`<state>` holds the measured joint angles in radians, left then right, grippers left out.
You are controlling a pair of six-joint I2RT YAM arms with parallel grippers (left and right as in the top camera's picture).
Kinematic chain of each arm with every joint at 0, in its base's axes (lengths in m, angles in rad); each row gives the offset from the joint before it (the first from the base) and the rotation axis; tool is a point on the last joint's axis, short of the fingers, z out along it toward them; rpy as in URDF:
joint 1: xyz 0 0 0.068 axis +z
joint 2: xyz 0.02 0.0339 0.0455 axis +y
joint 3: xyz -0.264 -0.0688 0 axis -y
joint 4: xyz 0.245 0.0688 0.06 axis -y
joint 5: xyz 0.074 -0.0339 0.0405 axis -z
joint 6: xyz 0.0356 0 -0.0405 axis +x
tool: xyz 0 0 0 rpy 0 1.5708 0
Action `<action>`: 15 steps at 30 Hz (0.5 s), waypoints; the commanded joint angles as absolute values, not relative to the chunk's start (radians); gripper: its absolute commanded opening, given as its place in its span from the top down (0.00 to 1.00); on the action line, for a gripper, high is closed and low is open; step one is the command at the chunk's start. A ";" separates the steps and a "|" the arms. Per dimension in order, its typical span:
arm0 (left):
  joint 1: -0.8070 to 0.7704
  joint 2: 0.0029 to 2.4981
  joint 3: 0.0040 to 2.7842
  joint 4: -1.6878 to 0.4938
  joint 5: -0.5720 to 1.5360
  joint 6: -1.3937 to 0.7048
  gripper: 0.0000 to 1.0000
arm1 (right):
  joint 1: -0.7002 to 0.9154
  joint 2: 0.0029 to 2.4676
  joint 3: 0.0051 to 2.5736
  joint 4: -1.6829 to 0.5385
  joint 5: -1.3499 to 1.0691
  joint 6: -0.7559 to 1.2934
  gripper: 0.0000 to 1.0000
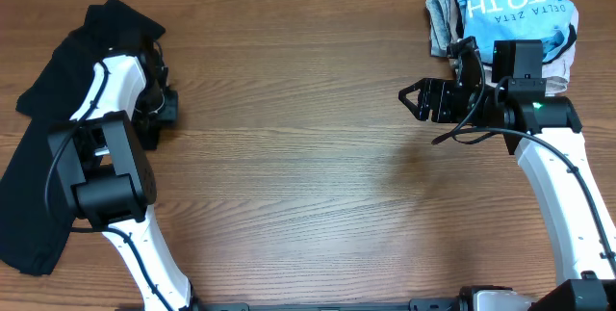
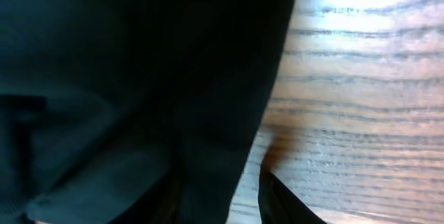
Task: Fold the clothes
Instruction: 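Reach the left gripper to the black t-shirt and grasp it, then drag the black t-shirt with the left gripper toward table center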
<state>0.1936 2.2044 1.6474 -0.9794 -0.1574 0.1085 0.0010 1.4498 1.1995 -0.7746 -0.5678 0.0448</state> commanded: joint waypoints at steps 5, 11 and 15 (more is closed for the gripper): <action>0.204 2.237 1.657 -1.000 -0.151 0.113 0.91 | 0.006 1.454 1.217 -0.773 -0.535 0.041 0.25; 0.199 2.237 1.654 -1.020 -0.136 0.040 0.96 | 0.006 1.454 1.217 -0.773 -0.532 0.041 0.26; 0.185 2.237 1.654 -1.023 0.027 0.038 0.96 | 0.006 1.454 1.217 -0.773 -0.504 0.041 0.26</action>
